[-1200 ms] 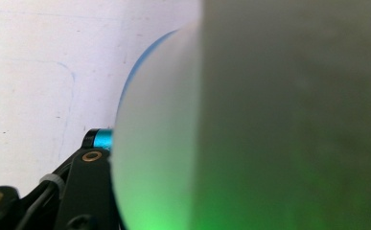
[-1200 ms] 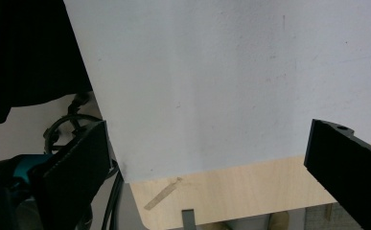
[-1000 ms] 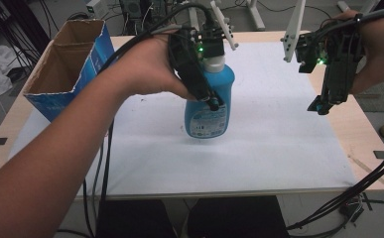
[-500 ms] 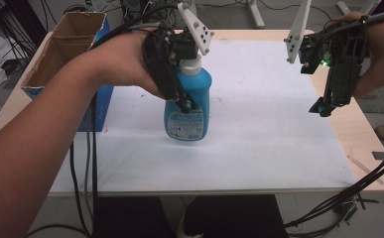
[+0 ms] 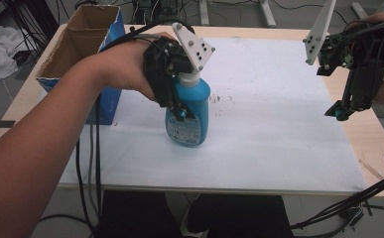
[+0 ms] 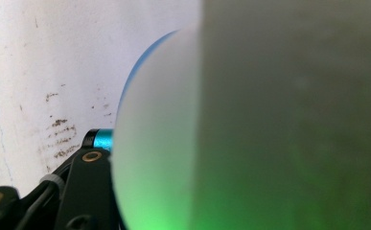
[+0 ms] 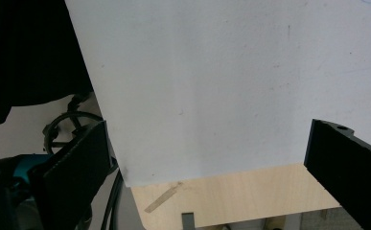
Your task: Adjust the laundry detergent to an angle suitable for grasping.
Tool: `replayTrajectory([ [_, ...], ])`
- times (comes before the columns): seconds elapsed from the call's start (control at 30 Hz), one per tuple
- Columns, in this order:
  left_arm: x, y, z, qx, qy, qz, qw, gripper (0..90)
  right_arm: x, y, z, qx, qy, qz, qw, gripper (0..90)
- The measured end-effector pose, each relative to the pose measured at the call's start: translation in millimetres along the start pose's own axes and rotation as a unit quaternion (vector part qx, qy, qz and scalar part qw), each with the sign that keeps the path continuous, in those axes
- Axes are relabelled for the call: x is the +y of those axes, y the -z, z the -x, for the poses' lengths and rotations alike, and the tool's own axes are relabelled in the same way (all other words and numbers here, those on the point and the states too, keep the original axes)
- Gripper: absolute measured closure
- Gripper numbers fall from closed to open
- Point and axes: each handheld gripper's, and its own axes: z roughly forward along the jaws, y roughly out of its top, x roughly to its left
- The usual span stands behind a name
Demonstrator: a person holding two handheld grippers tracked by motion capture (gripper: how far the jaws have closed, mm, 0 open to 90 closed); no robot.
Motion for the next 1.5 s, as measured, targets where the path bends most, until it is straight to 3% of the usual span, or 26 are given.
replayTrajectory([
  [0.37, -8.3, -5.9, 1.0, -0.022, -0.015, -0.002, 0.9997, 43.7, 2.7, -2.0, -0.2, 0.001, -0.001, 0.000, 1.0000, 1.6],
  [0.6, -11.8, -15.2, 0.1, -0.009, -0.023, -0.008, 0.9997, 43.5, 2.4, -4.9, 0.9, 0.003, 0.001, 0.001, 1.0000, 1.6],
  [0.87, -15.2, -17.4, 0.7, -0.011, -0.026, -0.002, 0.9996, 43.4, 1.6, -6.0, 0.9, 0.003, -0.001, 0.001, 1.0000, 1.6],
  [1.33, -14.0, -16.9, 0.6, -0.011, -0.014, -0.008, 0.9998, 42.5, 0.5, -5.6, -0.6, 0.001, 0.000, 0.004, 1.0000, 1.6],
  [1.5, -14.1, -11.7, 2.2, -0.009, -0.008, 0.001, 0.9999, 37.7, 0.8, -5.4, -1.1, 0.002, 0.001, 0.004, 1.0000, 1.6],
])
